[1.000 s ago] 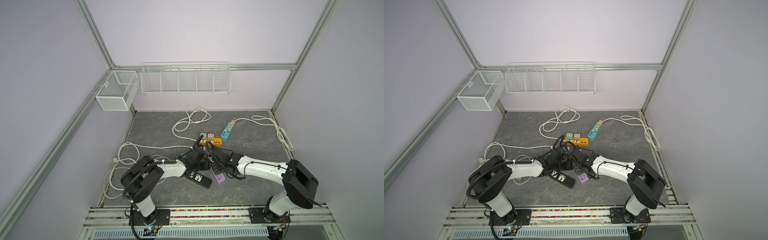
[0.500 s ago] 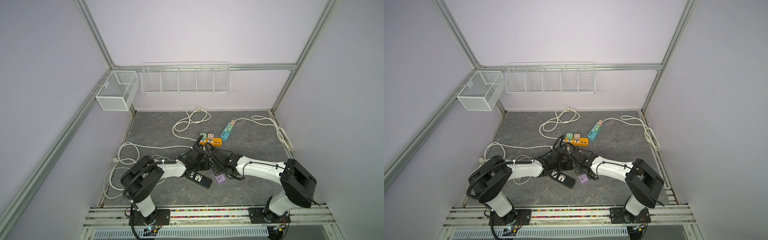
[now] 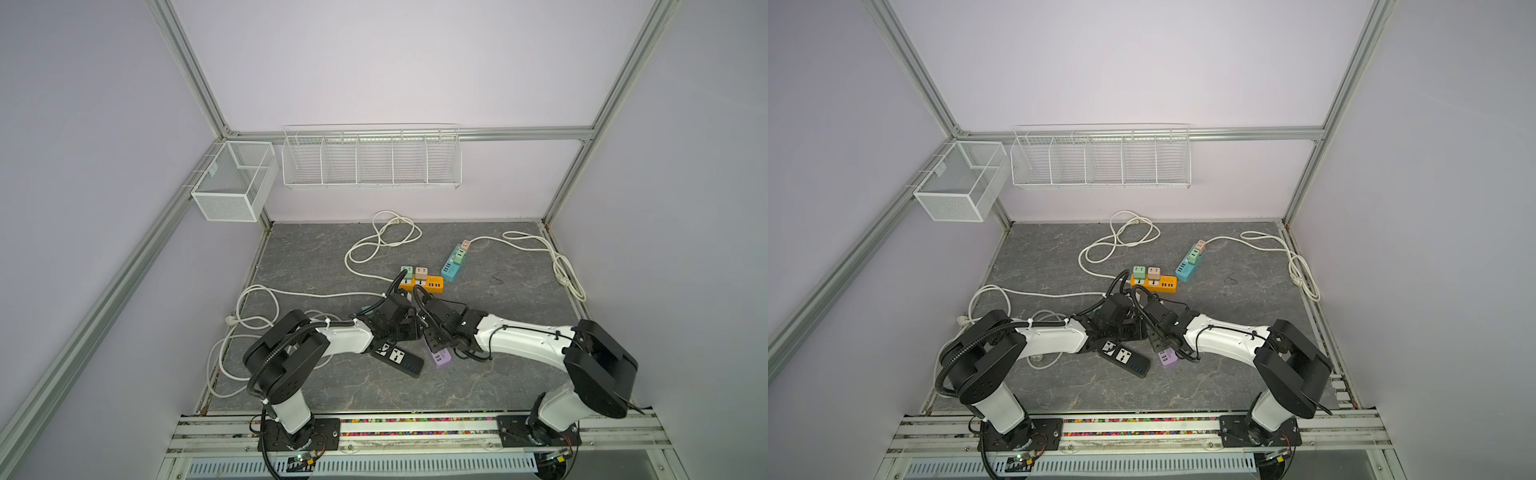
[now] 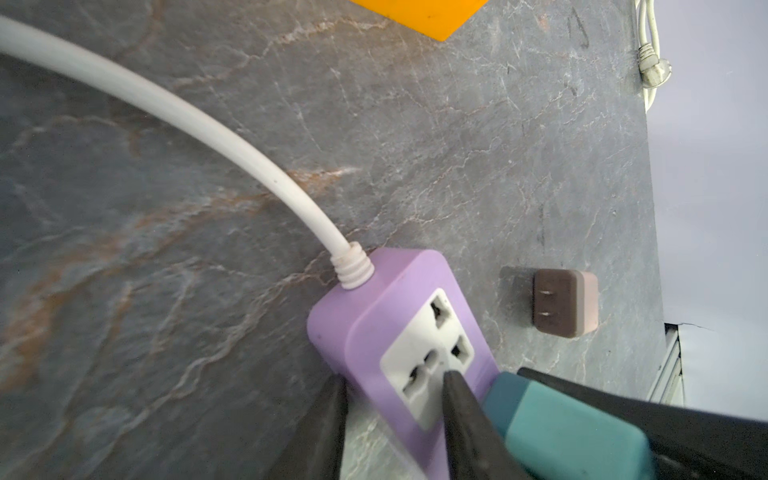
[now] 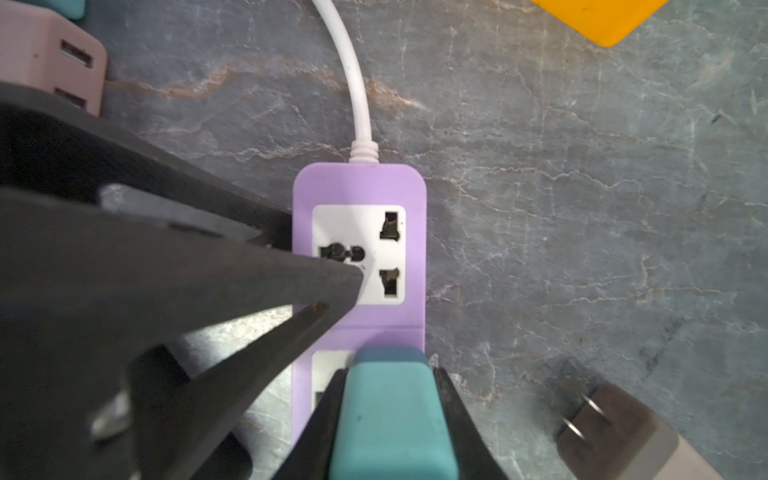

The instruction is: Pull the plug off the socket

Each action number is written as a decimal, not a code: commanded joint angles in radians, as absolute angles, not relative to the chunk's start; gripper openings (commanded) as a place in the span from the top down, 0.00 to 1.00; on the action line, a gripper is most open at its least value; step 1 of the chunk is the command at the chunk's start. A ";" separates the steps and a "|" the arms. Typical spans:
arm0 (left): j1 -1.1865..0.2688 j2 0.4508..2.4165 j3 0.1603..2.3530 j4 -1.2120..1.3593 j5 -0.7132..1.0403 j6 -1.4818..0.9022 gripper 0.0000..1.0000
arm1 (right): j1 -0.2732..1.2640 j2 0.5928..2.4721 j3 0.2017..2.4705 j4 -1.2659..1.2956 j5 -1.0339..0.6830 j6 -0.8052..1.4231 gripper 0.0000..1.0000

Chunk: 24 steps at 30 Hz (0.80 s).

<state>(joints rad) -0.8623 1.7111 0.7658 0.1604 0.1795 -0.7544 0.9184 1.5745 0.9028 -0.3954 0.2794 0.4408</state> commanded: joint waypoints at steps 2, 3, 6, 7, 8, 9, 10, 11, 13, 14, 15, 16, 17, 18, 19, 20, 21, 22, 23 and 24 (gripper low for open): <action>-0.871 1.763 0.746 0.067 0.158 -0.761 0.62 | 0.888 1.536 0.886 -0.350 0.237 0.447 0.75; -0.871 1.768 0.745 0.068 0.162 -0.766 0.62 | 0.882 1.536 0.885 -0.350 0.229 0.448 0.75; -0.871 1.765 0.743 0.074 0.167 -0.766 0.63 | 0.882 1.531 0.885 -0.352 0.243 0.448 0.76; -0.871 1.762 0.739 0.080 0.163 -0.767 0.63 | 0.887 1.531 0.885 -0.357 0.252 0.446 0.76; -0.871 1.761 0.737 0.079 0.162 -0.769 0.63 | 0.893 1.536 0.889 -0.363 0.262 0.446 0.76; -0.871 1.762 0.737 0.075 0.160 -0.770 0.63 | 0.905 1.545 0.901 -0.374 0.277 0.448 0.77; -0.871 1.763 0.739 0.072 0.155 -0.769 0.63 | 0.920 1.558 0.915 -0.388 0.294 0.451 0.77; -0.871 1.765 0.739 0.071 0.156 -0.773 0.63 | 0.933 1.570 0.929 -0.398 0.306 0.449 0.77; -0.870 1.770 0.739 0.070 0.153 -0.773 0.64 | 0.958 1.598 0.964 -0.431 0.346 0.449 0.77; -0.871 1.773 0.737 0.070 0.152 -0.775 0.64 | 0.960 1.603 0.971 -0.437 0.351 0.449 0.77; -0.871 1.776 0.736 0.071 0.152 -0.779 0.64 | 0.961 1.603 0.973 -0.435 0.348 0.449 0.77; -0.871 1.777 0.738 0.070 0.150 -0.780 0.64 | 0.955 1.598 0.967 -0.425 0.346 0.448 0.77; -0.871 1.776 0.737 0.068 0.149 -0.778 0.65 | 0.949 1.591 0.957 -0.413 0.337 0.446 0.77; -0.871 1.772 0.735 0.069 0.148 -0.778 0.65 | 0.934 1.582 0.946 -0.399 0.315 0.446 0.77; -0.871 1.768 0.733 0.068 0.143 -0.778 0.65 | 0.915 1.572 0.933 -0.386 0.288 0.448 0.77; -0.870 1.765 0.731 0.067 0.138 -0.779 0.65 | 0.901 1.564 0.921 -0.376 0.269 0.451 0.77; -0.871 1.761 0.728 0.067 0.137 -0.779 0.65 | 0.883 1.553 0.907 -0.365 0.247 0.454 0.77; -0.871 1.760 0.728 0.067 0.137 -0.779 0.65 | 0.867 1.538 0.892 -0.353 0.228 0.457 0.77; -0.871 1.761 0.729 0.069 0.138 -0.779 0.65 | 0.857 1.524 0.886 -0.342 0.211 0.459 0.77; -0.872 1.764 0.729 0.071 0.141 -0.781 0.65 | 0.848 1.511 0.863 -0.331 0.198 0.461 0.77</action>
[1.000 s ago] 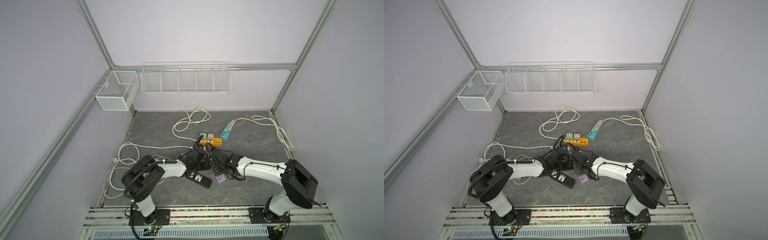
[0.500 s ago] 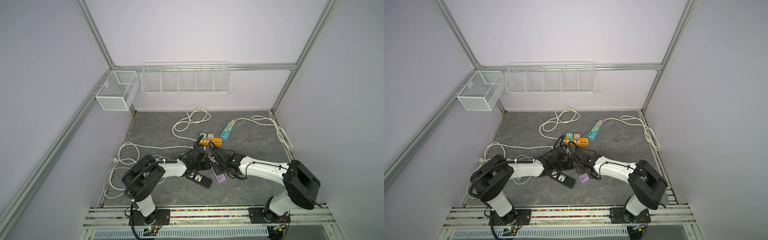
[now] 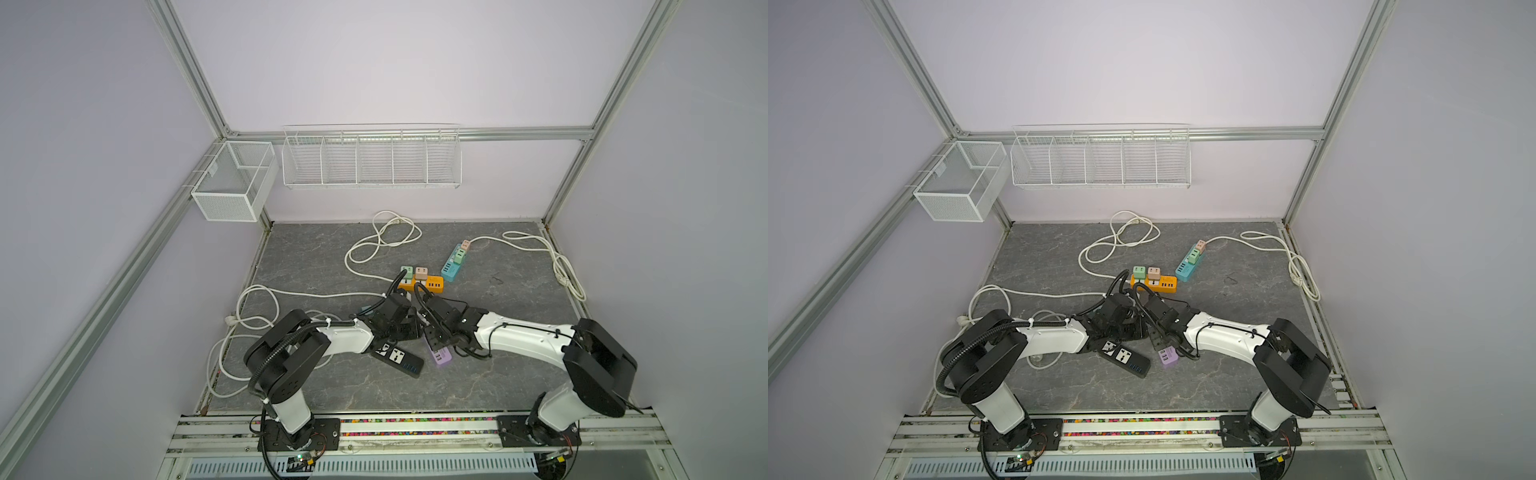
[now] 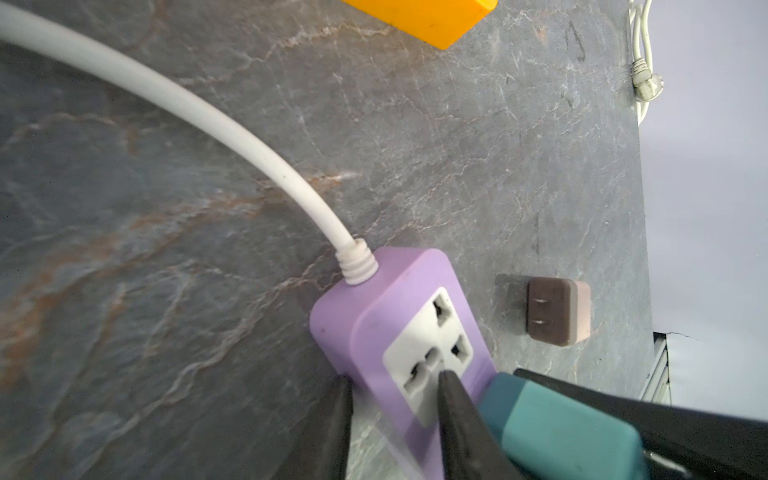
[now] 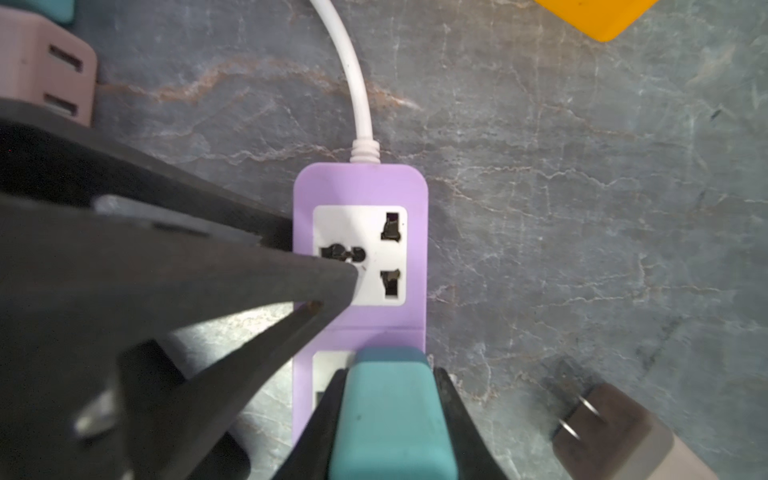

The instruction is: Pull the plug off the socket

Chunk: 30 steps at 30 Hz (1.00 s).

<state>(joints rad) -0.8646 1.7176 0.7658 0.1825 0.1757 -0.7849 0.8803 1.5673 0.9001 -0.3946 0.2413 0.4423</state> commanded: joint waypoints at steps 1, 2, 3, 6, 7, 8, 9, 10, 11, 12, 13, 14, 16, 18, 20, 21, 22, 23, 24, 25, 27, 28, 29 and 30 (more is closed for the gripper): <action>-0.872 1.767 0.730 0.071 0.144 -0.783 0.66 | 0.845 1.498 0.848 -0.324 0.190 0.461 0.77; -0.874 1.771 0.731 0.072 0.147 -0.783 0.66 | 0.844 1.493 0.847 -0.324 0.192 0.456 0.77; -0.874 1.774 0.733 0.072 0.149 -0.785 0.66 | 0.849 1.492 0.852 -0.330 0.196 0.452 0.77; -0.877 1.771 0.733 0.074 0.146 -0.783 0.66 | 0.893 1.523 0.873 -0.367 0.244 0.448 0.77; -0.878 1.770 0.734 0.071 0.143 -0.779 0.66 | 0.906 1.537 0.909 -0.373 0.253 0.448 0.78; -0.880 1.767 0.734 0.070 0.141 -0.779 0.66 | 0.911 1.547 0.912 -0.367 0.250 0.452 0.78; -0.881 1.768 0.734 0.073 0.144 -0.779 0.66 | 0.912 1.554 0.911 -0.354 0.239 0.456 0.78; -0.882 1.767 0.733 0.082 0.149 -0.781 0.66 | 0.912 1.559 0.911 -0.347 0.233 0.458 0.78; -0.884 1.767 0.730 0.089 0.152 -0.782 0.66 | 0.910 1.557 0.911 -0.347 0.235 0.460 0.78; -0.887 1.768 0.728 0.092 0.153 -0.783 0.66 | 0.907 1.552 0.911 -0.347 0.244 0.462 0.78; -0.888 1.766 0.728 0.093 0.150 -0.785 0.66 | 0.900 1.541 0.908 -0.345 0.243 0.461 0.78; -0.891 1.766 0.728 0.094 0.149 -0.785 0.66 | 0.892 1.529 0.903 -0.339 0.235 0.460 0.78; -0.896 1.771 0.731 0.091 0.145 -0.783 0.67 | 0.858 1.501 0.886 -0.320 0.179 0.461 0.78; -0.899 1.778 0.734 0.090 0.148 -0.785 0.67 | 0.841 1.478 0.885 -0.316 0.168 0.460 0.78; -0.899 1.784 0.738 0.087 0.150 -0.785 0.67 | 0.842 1.469 0.885 -0.338 0.198 0.445 0.78; -0.900 1.784 0.738 0.088 0.149 -0.785 0.67 | 0.847 1.472 0.885 -0.351 0.214 0.444 0.78; -0.902 1.784 0.738 0.088 0.147 -0.785 0.67 | 0.853 1.478 0.888 -0.356 0.221 0.442 0.78; -0.903 1.786 0.740 0.085 0.143 -0.784 0.67 | 0.864 1.485 0.891 -0.356 0.227 0.442 0.78; -0.906 1.786 0.743 0.082 0.141 -0.782 0.67 | 0.877 1.496 0.896 -0.357 0.235 0.442 0.79; -0.907 1.788 0.744 0.080 0.141 -0.781 0.67 | 0.893 1.511 0.904 -0.357 0.246 0.445 0.79; -0.908 1.789 0.745 0.080 0.138 -0.780 0.68 | 0.925 1.535 0.922 -0.367 0.280 0.452 0.80; -0.908 1.788 0.743 0.078 0.137 -0.779 0.68 | 0.937 1.543 0.930 -0.372 0.300 0.455 0.80; -0.908 1.788 0.743 0.077 0.135 -0.780 0.68 | 0.939 1.544 0.932 -0.371 0.311 0.456 0.80; -0.908 1.787 0.744 0.077 0.136 -0.779 0.68 | 0.938 1.539 0.927 -0.363 0.313 0.457 0.80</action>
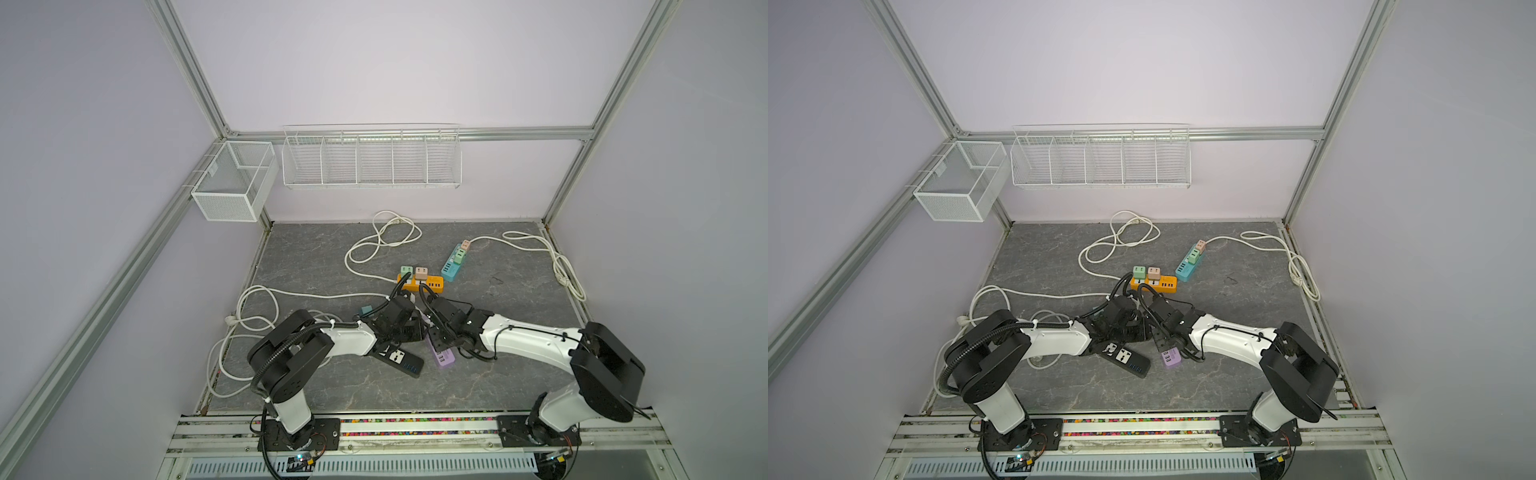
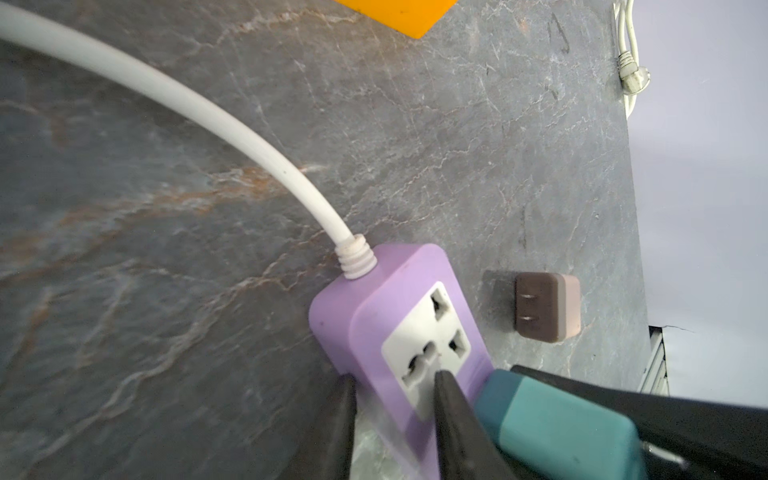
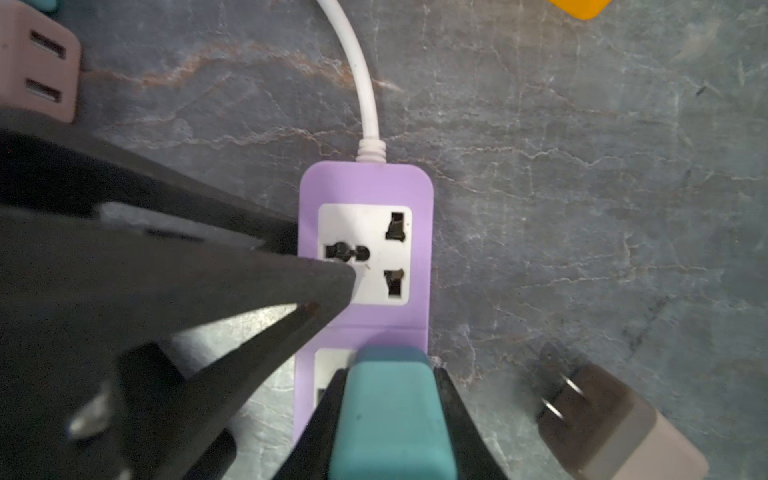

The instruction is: Pull the plug off the socket

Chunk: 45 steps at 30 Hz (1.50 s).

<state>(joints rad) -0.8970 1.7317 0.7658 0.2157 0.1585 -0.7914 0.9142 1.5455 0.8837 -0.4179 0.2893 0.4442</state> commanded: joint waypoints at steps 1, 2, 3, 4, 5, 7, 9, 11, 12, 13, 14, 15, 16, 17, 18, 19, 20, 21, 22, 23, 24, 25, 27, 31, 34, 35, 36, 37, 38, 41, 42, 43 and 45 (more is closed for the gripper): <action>-0.908 1.786 0.743 0.077 0.135 -0.778 0.68 | 0.933 1.530 0.920 -0.358 0.319 0.455 0.80; -0.908 1.788 0.744 0.077 0.136 -0.781 0.68 | 0.924 1.520 0.915 -0.355 0.320 0.451 0.80; -0.910 1.788 0.744 0.077 0.135 -0.782 0.68 | 0.910 1.507 0.907 -0.352 0.313 0.449 0.80; -0.911 1.789 0.742 0.079 0.137 -0.785 0.68 | 0.892 1.496 0.897 -0.346 0.299 0.450 0.80; -0.912 1.789 0.741 0.081 0.138 -0.789 0.68 | 0.877 1.487 0.889 -0.336 0.275 0.454 0.81; -0.920 1.791 0.732 0.089 0.138 -0.803 0.68 | 0.857 1.469 0.860 -0.309 0.221 0.457 0.80; -0.928 1.796 0.724 0.091 0.138 -0.818 0.68 | 0.863 1.471 0.853 -0.304 0.215 0.452 0.81; -0.933 1.805 0.714 0.096 0.143 -0.844 0.67 | 0.885 1.482 0.860 -0.317 0.243 0.448 0.81; -0.934 1.809 0.704 0.111 0.159 -0.862 0.66 | 0.899 1.488 0.859 -0.314 0.254 0.445 0.81; -0.935 1.813 0.687 0.153 0.183 -0.886 0.65 | 0.908 1.492 0.855 -0.306 0.254 0.444 0.82; -0.940 1.810 0.671 0.193 0.195 -0.907 0.65 | 0.913 1.492 0.853 -0.299 0.252 0.442 0.82; -0.950 1.804 0.654 0.224 0.194 -0.932 0.64 | 0.915 1.495 0.850 -0.292 0.249 0.438 0.82; -0.962 1.796 0.651 0.239 0.182 -0.945 0.63 | 0.917 1.496 0.850 -0.291 0.249 0.434 0.82; -0.972 1.791 0.657 0.232 0.173 -0.955 0.62 | 0.915 1.497 0.848 -0.288 0.250 0.436 0.82; -0.982 1.785 0.667 0.231 0.172 -0.968 0.60 | 0.909 1.491 0.836 -0.275 0.245 0.438 0.82; -0.991 1.779 0.671 0.241 0.173 -0.986 0.59 | 0.896 1.480 0.821 -0.250 0.220 0.440 0.82; -0.996 1.774 0.670 0.255 0.174 -1.006 0.58 | 0.887 1.472 0.808 -0.230 0.194 0.440 0.82; -1.002 1.771 0.663 0.274 0.172 -1.030 0.57 | 0.882 1.468 0.802 -0.226 0.183 0.440 0.82; -1.007 1.766 0.655 0.285 0.160 -1.051 0.57 | 0.883 1.466 0.808 -0.242 0.194 0.436 0.82; -1.011 1.763 0.647 0.282 0.146 -1.069 0.57 | 0.882 1.464 0.815 -0.257 0.205 0.436 0.83; -1.018 1.761 0.632 0.279 0.127 -1.075 0.57 | 0.881 1.458 0.816 -0.264 0.212 0.435 0.83; -1.025 1.761 0.613 0.288 0.108 -1.122 0.58 | 0.880 1.449 0.809 -0.258 0.212 0.429 0.83; -1.036 1.776 0.587 0.311 0.090 -1.152 0.58 | 0.875 1.429 0.793 -0.235 0.197 0.425 0.83; -1.042 1.809 0.584 0.311 0.098 -1.160 0.62 | 0.878 1.431 0.798 -0.250 0.212 0.421 0.83; -1.051 1.810 0.579 0.294 0.075 -1.149 0.63 | 0.902 1.445 0.808 -0.263 0.225 0.413 0.82; -1.051 1.815 0.582 0.288 0.076 -1.146 0.64 | 0.902 1.445 0.806 -0.257 0.218 0.413 0.83; -1.051 1.817 0.587 0.279 0.076 -1.142 0.64 | 0.901 1.439 0.800 -0.255 0.220 0.414 0.83; -1.051 1.820 0.589 0.273 0.078 -1.140 0.65 | 0.897 1.426 0.794 -0.255 0.233 0.416 0.83; -1.051 1.821 0.589 0.270 0.077 -1.137 0.66 | 0.889 1.413 0.788 -0.254 0.240 0.417 0.83; -1.051 1.830 0.591 0.256 0.075 -1.133 0.67 | 0.844 1.369 0.768 -0.237 0.204 0.422 0.83; -1.051 1.834 0.593 0.255 0.079 -1.129 0.67 | 0.838 1.365 0.767 -0.238 0.199 0.422 0.83; -1.051 1.836 0.596 0.252 0.083 -1.125 0.67 | 0.838 1.364 0.771 -0.243 0.204 0.418 0.83; -1.051 1.840 0.600 0.247 0.082 -1.121 0.67 | 0.849 1.373 0.779 -0.252 0.223 0.420 0.83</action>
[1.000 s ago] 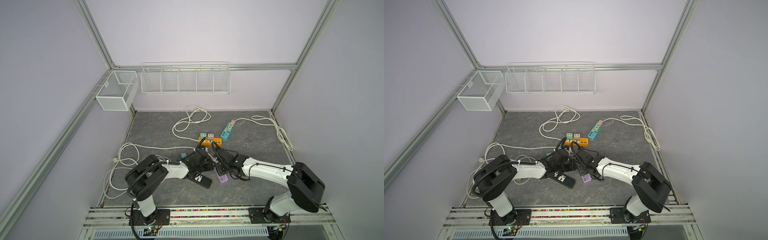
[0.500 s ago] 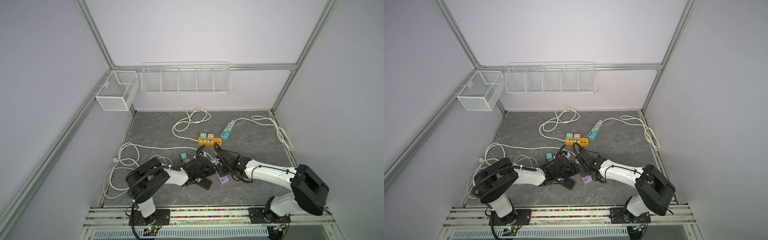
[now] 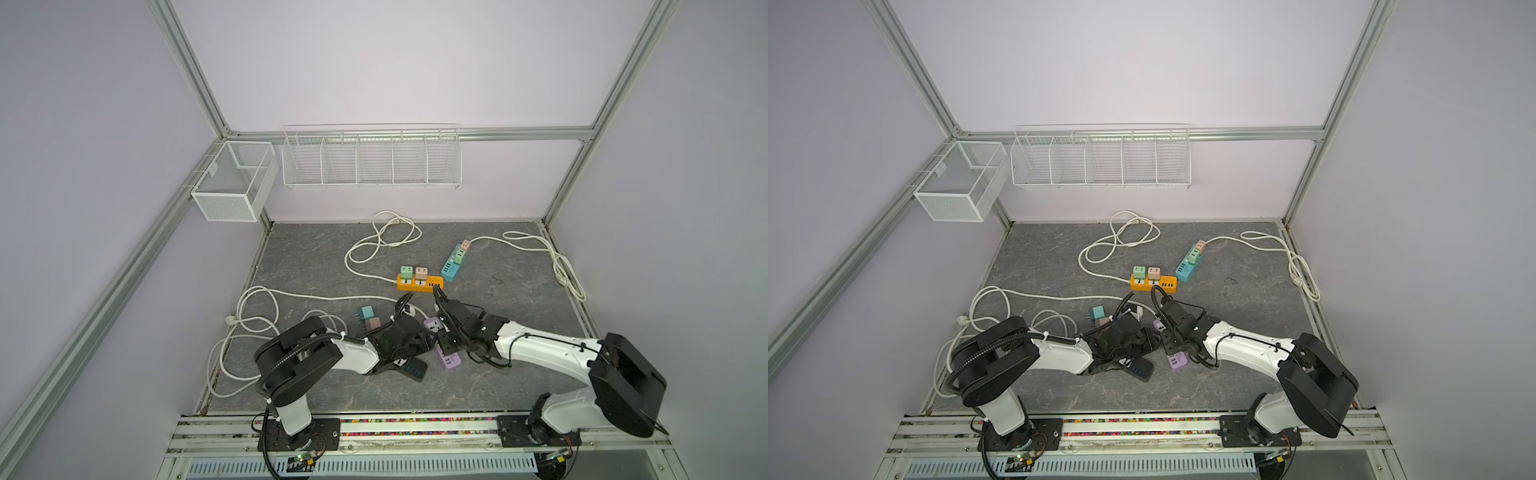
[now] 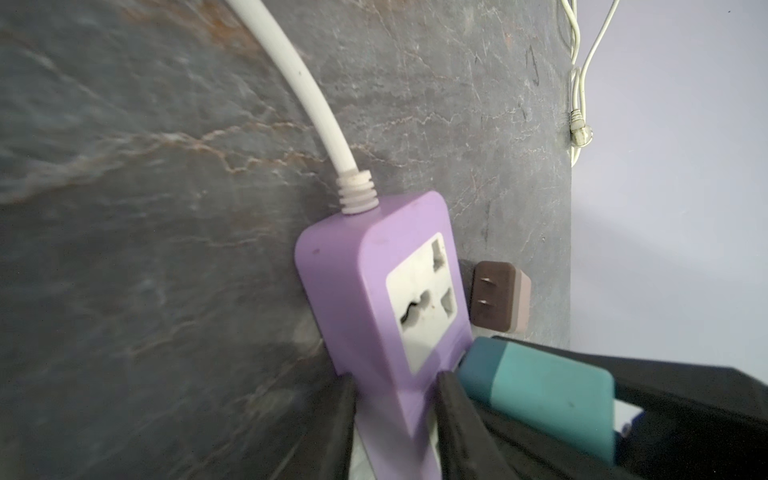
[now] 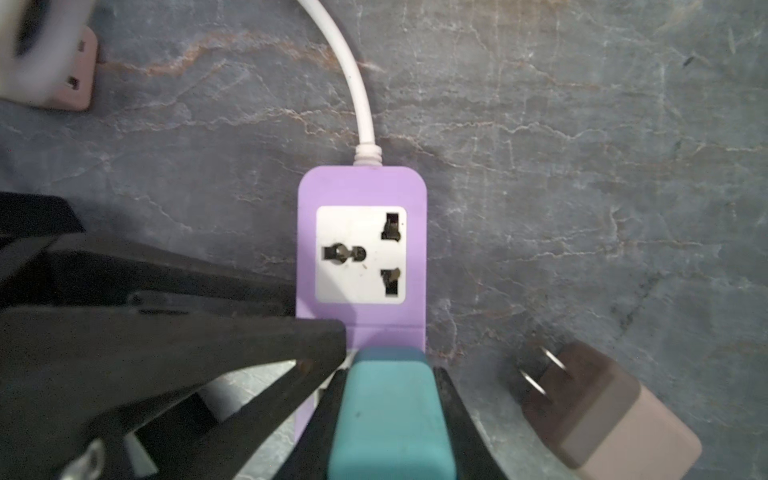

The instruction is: Pull the plug off the socket

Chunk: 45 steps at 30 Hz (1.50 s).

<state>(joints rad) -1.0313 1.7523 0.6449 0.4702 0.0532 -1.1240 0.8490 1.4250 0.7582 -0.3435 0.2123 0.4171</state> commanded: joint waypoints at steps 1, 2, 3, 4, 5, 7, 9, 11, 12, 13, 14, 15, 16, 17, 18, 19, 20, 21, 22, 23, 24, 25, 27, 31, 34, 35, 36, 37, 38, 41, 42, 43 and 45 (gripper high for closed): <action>-1.051 1.841 0.600 0.245 0.078 -1.121 0.67 | 0.859 1.377 0.778 -0.240 0.218 0.417 0.84; -1.051 1.843 0.600 0.248 0.077 -1.121 0.67 | 0.872 1.380 0.775 -0.225 0.211 0.413 0.84; -1.051 1.842 0.603 0.245 0.075 -1.119 0.67 | 0.882 1.384 0.771 -0.206 0.200 0.413 0.84; -1.051 1.840 0.608 0.235 0.071 -1.114 0.67 | 0.887 1.390 0.766 -0.188 0.185 0.414 0.84; -1.051 1.839 0.613 0.222 0.070 -1.111 0.67 | 0.888 1.395 0.766 -0.181 0.175 0.414 0.84; -1.051 1.840 0.620 0.204 0.069 -1.106 0.67 | 0.889 1.407 0.780 -0.202 0.187 0.403 0.85; -1.051 1.840 0.618 0.200 0.072 -1.106 0.67 | 0.888 1.400 0.785 -0.219 0.219 0.384 0.85; -1.051 1.835 0.608 0.202 0.073 -1.110 0.67 | 0.872 1.379 0.769 -0.210 0.227 0.376 0.85; -1.051 1.835 0.603 0.206 0.074 -1.112 0.68 | 0.856 1.365 0.760 -0.202 0.207 0.379 0.85; -1.051 1.836 0.599 0.207 0.075 -1.112 0.68 | 0.844 1.357 0.754 -0.197 0.192 0.386 0.85; -1.051 1.839 0.598 0.209 0.079 -1.112 0.68 | 0.842 1.356 0.752 -0.194 0.189 0.390 0.85; -1.051 1.843 0.599 0.212 0.084 -1.112 0.69 | 0.847 1.357 0.754 -0.193 0.181 0.388 0.85; -1.051 1.847 0.600 0.216 0.091 -1.111 0.69 | 0.857 1.368 0.758 -0.194 0.178 0.390 0.85; -1.051 1.850 0.598 0.220 0.094 -1.112 0.69 | 0.870 1.381 0.763 -0.196 0.177 0.394 0.85; -1.051 1.852 0.597 0.224 0.095 -1.112 0.69 | 0.881 1.391 0.766 -0.195 0.174 0.396 0.86; -1.051 1.852 0.596 0.225 0.094 -1.112 0.70 | 0.891 1.401 0.770 -0.195 0.174 0.397 0.87; -1.052 1.853 0.595 0.223 0.091 -1.112 0.70 | 0.893 1.405 0.768 -0.194 0.176 0.401 0.87; -1.051 1.853 0.595 0.222 0.092 -1.111 0.70 | 0.891 1.401 0.762 -0.190 0.182 0.408 0.87; -1.051 1.854 0.595 0.221 0.095 -1.110 0.70 | 0.885 1.388 0.753 -0.187 0.194 0.411 0.87; -1.051 1.856 0.594 0.222 0.099 -1.111 0.70 | 0.870 1.372 0.744 -0.181 0.194 0.415 0.87; -1.052 1.857 0.593 0.222 0.103 -1.111 0.71 | 0.851 1.356 0.736 -0.177 0.181 0.422 0.87; -1.052 1.859 0.591 0.224 0.105 -1.112 0.71 | 0.828 1.341 0.732 -0.176 0.161 0.424 0.87; -1.052 1.863 0.589 0.225 0.107 -1.111 0.71 | 0.816 1.328 0.737 -0.192 0.166 0.412 0.87; -1.052 1.870 0.600 0.215 0.108 -1.100 0.71 | 0.852 1.356 0.769 -0.226 0.188 0.388 0.87; -1.052 1.880 0.612 0.211 0.112 -1.100 0.71 | 0.890 1.385 0.772 -0.195 0.169 0.399 0.88; -1.052 1.879 0.612 0.213 0.113 -1.102 0.71 | 0.893 1.389 0.771 -0.193 0.172 0.404 0.89; -1.052 1.879 0.611 0.212 0.110 -1.103 0.71 | 0.893 1.388 0.769 -0.197 0.181 0.408 0.89; -1.052 1.876 0.608 0.211 0.108 -1.103 0.71 | 0.889 1.380 0.767 -0.199 0.200 0.410 0.89; -1.052 1.876 0.606 0.208 0.106 -1.101 0.71 | 0.876 1.369 0.760 -0.198 0.201 0.408 0.89; -1.052 1.877 0.604 0.203 0.115 -1.095 0.71 | 0.808 1.347 0.750 -0.193 0.133 0.415 0.89; -1.052 1.877 0.604 0.201 0.119 -1.094 0.71 | 0.801 1.345 0.752 -0.198 0.135 0.414 0.89; -1.052 1.878 0.606 0.199 0.118 -1.092 0.71 | 0.804 1.348 0.759 -0.207 0.142 0.403 0.89; -1.052 1.880 0.610 0.194 0.117 -1.092 0.71 | 0.830 1.364 0.778 -0.223 0.157 0.389 0.89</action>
